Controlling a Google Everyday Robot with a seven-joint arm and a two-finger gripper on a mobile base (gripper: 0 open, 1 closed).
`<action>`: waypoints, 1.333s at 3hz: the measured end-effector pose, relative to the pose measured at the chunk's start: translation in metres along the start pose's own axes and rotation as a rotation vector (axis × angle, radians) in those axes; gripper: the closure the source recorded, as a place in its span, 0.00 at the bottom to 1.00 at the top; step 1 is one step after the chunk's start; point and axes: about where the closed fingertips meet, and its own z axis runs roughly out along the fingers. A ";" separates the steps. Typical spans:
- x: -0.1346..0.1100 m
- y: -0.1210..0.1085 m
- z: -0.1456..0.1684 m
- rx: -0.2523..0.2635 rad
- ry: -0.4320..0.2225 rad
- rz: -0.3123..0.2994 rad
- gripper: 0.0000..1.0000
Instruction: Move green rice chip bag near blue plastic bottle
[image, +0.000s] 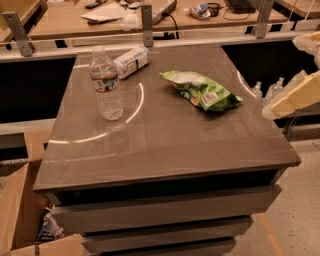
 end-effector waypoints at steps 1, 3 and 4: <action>0.005 -0.035 0.028 0.048 -0.120 0.040 0.00; 0.014 -0.059 0.092 -0.005 -0.129 0.038 0.00; 0.015 -0.066 0.128 -0.059 -0.111 0.025 0.00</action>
Offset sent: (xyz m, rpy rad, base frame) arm 0.0994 -0.0100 -0.0575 0.1606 -0.0750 0.0056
